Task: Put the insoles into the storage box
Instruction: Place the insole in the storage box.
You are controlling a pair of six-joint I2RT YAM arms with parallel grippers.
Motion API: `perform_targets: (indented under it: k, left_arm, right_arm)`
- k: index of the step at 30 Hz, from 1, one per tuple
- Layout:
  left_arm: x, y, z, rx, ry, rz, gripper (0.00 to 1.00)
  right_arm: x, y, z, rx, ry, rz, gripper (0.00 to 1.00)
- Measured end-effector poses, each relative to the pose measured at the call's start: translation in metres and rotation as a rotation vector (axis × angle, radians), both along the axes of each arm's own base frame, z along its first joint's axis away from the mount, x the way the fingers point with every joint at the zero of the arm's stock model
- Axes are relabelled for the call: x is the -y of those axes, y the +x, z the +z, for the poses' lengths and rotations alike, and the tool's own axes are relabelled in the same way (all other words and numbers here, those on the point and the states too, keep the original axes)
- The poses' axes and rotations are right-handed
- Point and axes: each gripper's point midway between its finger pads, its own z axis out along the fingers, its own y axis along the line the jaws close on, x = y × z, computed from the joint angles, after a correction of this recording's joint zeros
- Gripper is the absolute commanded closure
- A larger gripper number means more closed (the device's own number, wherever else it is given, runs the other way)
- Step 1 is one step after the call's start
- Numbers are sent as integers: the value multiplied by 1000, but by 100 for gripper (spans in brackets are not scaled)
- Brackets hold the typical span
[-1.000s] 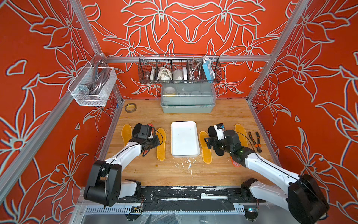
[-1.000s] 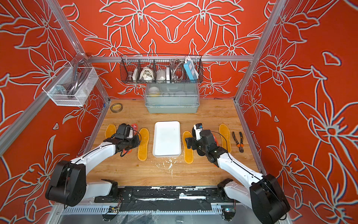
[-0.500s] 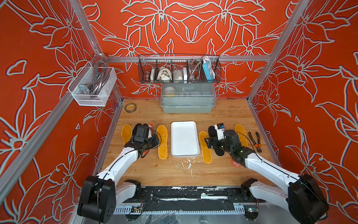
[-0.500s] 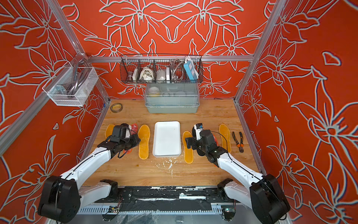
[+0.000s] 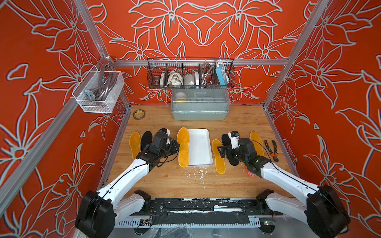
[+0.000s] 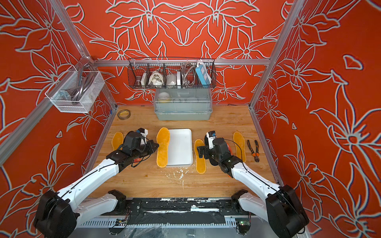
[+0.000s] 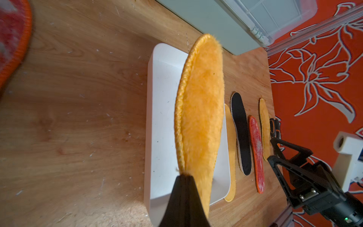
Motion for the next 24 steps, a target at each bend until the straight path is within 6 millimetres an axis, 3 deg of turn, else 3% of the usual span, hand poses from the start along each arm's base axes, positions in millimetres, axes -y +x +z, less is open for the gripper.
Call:
perform_targets:
  k: [5, 11, 24]
  left_arm:
    - [22, 13, -16, -25, 14, -12, 100]
    - [33, 28, -26, -31, 36, -9, 100]
    - [34, 38, -73, -118, 112, 3, 100]
  right_arm:
    - [0, 0, 0, 0, 0, 0, 0]
    - [0, 0, 0, 0, 0, 0, 0]
    - [1, -1, 1, 4, 2, 0, 0]
